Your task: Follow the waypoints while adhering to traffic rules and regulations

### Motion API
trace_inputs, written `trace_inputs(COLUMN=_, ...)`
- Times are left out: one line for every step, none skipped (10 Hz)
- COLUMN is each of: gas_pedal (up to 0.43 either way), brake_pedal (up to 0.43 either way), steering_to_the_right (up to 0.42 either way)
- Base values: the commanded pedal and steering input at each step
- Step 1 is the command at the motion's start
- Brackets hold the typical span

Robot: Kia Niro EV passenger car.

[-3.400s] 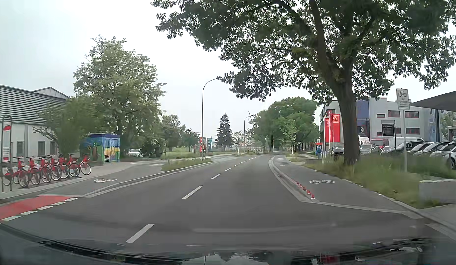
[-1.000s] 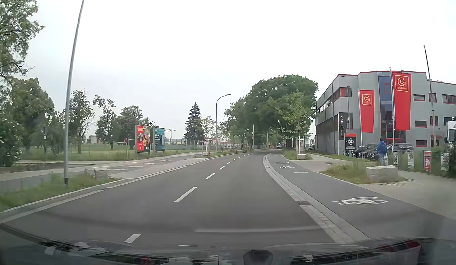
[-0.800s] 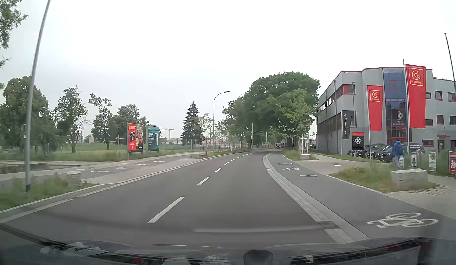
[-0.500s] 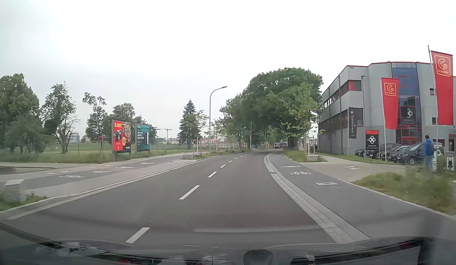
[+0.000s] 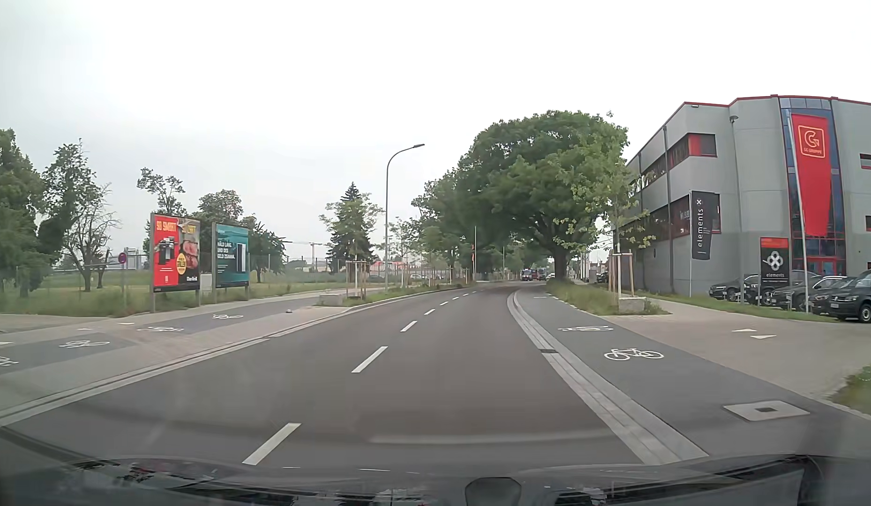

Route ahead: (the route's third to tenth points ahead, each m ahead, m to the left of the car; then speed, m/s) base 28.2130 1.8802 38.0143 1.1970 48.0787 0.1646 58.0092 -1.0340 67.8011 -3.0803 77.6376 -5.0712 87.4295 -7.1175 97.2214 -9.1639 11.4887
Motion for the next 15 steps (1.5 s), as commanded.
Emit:
trace_inputs(gas_pedal=0.138, brake_pedal=0.0, steering_to_the_right=0.01)
trace_inputs(gas_pedal=0.138, brake_pedal=0.0, steering_to_the_right=0.01)
trace_inputs(gas_pedal=0.138, brake_pedal=0.0, steering_to_the_right=0.01)
trace_inputs(gas_pedal=0.13, brake_pedal=0.0, steering_to_the_right=0.01)
trace_inputs(gas_pedal=0.079, brake_pedal=0.0, steering_to_the_right=0.011)
trace_inputs(gas_pedal=0.0, brake_pedal=0.0, steering_to_the_right=0.011)
trace_inputs(gas_pedal=0.0, brake_pedal=0.0, steering_to_the_right=0.012)
trace_inputs(gas_pedal=0.0, brake_pedal=0.0, steering_to_the_right=0.014)
trace_inputs(gas_pedal=0.0, brake_pedal=0.0, steering_to_the_right=0.015)
trace_inputs(gas_pedal=0.0, brake_pedal=0.0, steering_to_the_right=0.016)
trace_inputs(gas_pedal=0.0, brake_pedal=0.0, steering_to_the_right=0.016)
trace_inputs(gas_pedal=0.0, brake_pedal=0.0, steering_to_the_right=0.016)
trace_inputs(gas_pedal=0.0, brake_pedal=0.0, steering_to_the_right=0.016)
trace_inputs(gas_pedal=0.0, brake_pedal=0.0, steering_to_the_right=0.016)
trace_inputs(gas_pedal=0.0, brake_pedal=0.0, steering_to_the_right=0.016)
